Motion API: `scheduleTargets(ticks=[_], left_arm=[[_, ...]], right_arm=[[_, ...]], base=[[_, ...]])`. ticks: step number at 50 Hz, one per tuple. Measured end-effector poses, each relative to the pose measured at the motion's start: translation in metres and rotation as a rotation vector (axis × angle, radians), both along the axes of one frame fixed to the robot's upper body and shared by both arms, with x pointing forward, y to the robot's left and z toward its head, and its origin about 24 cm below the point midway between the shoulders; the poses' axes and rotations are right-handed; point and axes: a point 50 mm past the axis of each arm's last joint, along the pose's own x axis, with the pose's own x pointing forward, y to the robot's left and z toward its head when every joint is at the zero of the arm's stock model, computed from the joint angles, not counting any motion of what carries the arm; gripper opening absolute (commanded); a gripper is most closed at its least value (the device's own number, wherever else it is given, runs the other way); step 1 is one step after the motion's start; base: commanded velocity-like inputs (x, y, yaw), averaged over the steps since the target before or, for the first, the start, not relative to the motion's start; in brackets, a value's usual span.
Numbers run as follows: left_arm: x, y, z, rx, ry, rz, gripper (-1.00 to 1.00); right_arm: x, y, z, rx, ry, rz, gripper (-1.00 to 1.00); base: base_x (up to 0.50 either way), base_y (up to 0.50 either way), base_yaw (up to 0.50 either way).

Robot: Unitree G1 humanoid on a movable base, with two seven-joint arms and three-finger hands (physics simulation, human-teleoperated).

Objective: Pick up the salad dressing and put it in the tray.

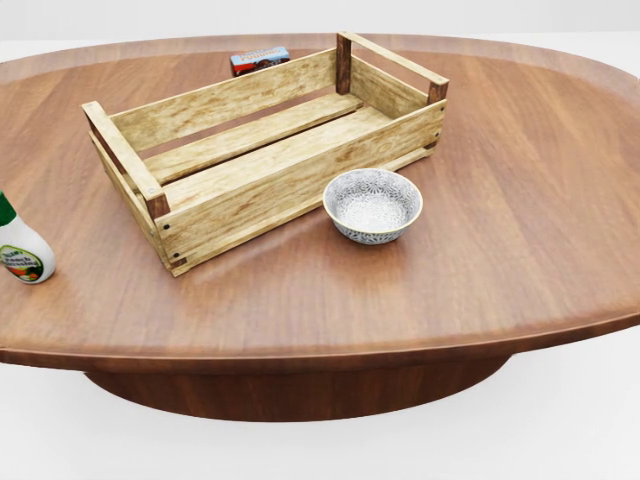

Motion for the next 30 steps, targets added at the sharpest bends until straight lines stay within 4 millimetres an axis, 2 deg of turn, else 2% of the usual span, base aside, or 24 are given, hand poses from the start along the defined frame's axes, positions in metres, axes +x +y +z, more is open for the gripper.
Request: scheduleTargets(ticks=[6,12,30], left_arm=[[-0.013,0.013,0.006,-0.010,0.000,0.042,1.00],[-0.022,0.022,0.010,-0.015,0.000,0.068,1.00],[-0.029,0.028,0.010,-0.016,0.010,0.088,1.00]], right_arm=[[-0.011,0.007,0.014,-0.126,-0.014,-0.102,1.00],[-0.014,0.014,0.020,-0.216,-0.008,-0.170,1.00],[-0.004,0.023,0.020,-0.337,0.085,-0.266,1.00]], base=[[0.00,0.50,0.00],[0.00,0.50,0.00],[0.07,0.50,0.00]])
